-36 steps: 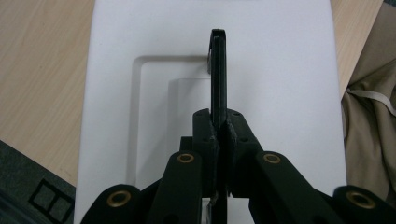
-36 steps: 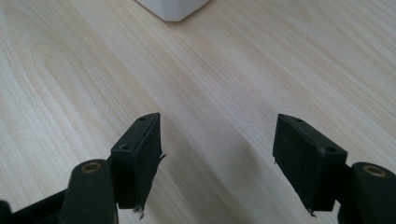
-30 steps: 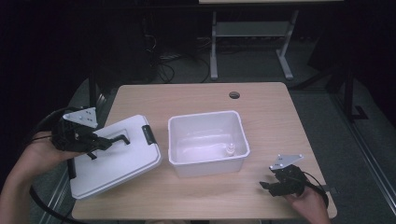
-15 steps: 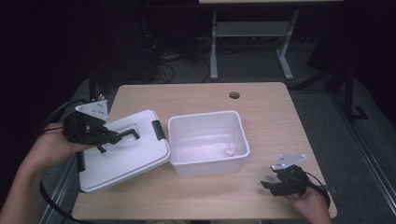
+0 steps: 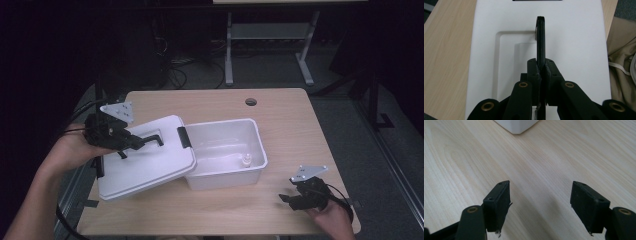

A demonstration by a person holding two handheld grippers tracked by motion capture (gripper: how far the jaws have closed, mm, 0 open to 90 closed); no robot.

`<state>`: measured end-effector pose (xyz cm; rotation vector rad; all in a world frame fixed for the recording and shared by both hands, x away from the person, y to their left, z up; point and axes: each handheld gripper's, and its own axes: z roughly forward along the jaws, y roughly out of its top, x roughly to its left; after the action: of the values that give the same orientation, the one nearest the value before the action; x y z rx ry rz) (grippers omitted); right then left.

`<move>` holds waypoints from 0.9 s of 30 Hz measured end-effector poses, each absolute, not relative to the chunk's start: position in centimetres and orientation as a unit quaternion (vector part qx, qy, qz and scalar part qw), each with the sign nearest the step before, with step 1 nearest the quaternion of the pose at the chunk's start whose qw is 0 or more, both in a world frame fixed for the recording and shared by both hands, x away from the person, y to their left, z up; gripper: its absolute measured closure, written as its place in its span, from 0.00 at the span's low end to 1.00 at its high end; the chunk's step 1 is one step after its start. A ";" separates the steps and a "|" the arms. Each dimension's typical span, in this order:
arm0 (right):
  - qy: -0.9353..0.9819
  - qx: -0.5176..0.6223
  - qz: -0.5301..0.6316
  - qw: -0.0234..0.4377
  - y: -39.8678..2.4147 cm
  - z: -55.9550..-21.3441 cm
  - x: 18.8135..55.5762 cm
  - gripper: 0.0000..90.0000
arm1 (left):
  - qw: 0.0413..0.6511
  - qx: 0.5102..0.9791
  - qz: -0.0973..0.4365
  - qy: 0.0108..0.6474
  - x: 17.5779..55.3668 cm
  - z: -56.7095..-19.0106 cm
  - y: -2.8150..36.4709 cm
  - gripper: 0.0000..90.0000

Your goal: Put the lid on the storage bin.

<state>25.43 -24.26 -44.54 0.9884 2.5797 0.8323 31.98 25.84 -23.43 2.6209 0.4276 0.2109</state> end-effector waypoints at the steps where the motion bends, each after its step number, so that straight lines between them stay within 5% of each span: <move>1: 0.887 0.340 0.286 0.127 -24.2 -44.5 25.4 0.35 | 0.237 0.956 0.075 0.157 32.0 -23.4 25.7 0.94; 27: 0.887 0.338 0.291 0.122 -24.1 -44.5 25.4 0.35 | 0.240 0.963 0.055 0.109 35.0 -23.9 18.5 0.94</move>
<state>25.39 -24.11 -44.46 0.9850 2.5881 0.8482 35.02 18.48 -23.86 2.6354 0.2984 0.1502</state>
